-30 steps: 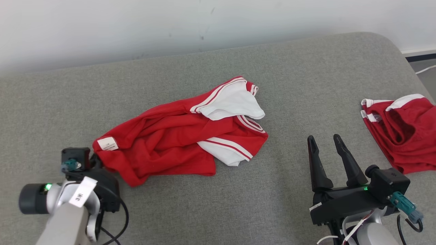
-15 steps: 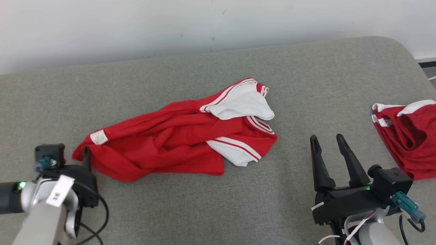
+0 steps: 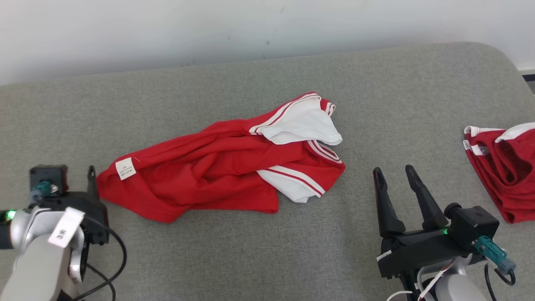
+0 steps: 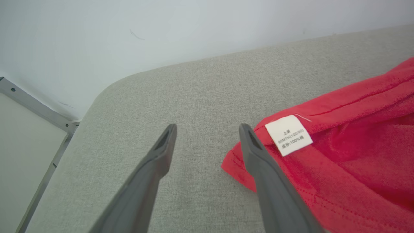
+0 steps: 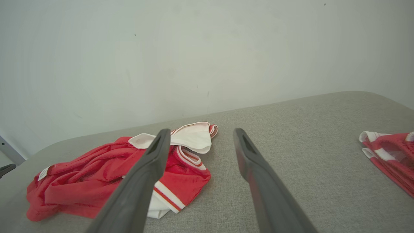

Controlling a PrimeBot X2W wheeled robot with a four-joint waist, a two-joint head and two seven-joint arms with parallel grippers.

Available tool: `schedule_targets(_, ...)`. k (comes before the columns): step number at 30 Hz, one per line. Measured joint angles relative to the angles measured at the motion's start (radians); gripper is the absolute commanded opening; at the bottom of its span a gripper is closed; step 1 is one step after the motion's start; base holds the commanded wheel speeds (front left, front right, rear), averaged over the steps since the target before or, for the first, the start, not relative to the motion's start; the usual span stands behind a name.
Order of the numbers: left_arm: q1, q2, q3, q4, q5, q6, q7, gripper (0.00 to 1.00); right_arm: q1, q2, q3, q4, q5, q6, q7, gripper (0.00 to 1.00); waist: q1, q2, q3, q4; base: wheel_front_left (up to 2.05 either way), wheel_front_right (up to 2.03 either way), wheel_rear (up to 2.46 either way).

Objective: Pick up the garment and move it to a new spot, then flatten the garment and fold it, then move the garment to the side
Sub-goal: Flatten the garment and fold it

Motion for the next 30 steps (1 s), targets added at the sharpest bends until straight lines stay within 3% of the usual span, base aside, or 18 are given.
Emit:
schedule_targets(24, -0.053, 0.037, -0.022, 0.095, 0.015, -0.046, 0.095, 1.0, -0.028, -0.017, 0.008, -0.021, -0.019, 0.002, 0.017, 1.0, 0.0001, 0.0, 0.077, -0.038, 0.0, 0.0, 0.0)
schedule_targets(26, -0.055, 0.036, -0.023, 0.101, 0.008, -0.057, 0.104, 0.95, -0.031, -0.018, 0.009, -0.022, -0.019, 0.002, 0.017, 1.0, 0.0001, 0.0, 0.081, -0.038, 0.0, 0.0, 0.0)
schedule_targets(30, -0.065, 0.027, -0.026, 0.107, -0.002, -0.088, 0.113, 0.93, -0.039, -0.02, 0.01, -0.026, -0.026, 0.003, 0.024, 1.0, 0.0, 0.0, 0.087, -0.04, 0.0, 0.0, 0.0)
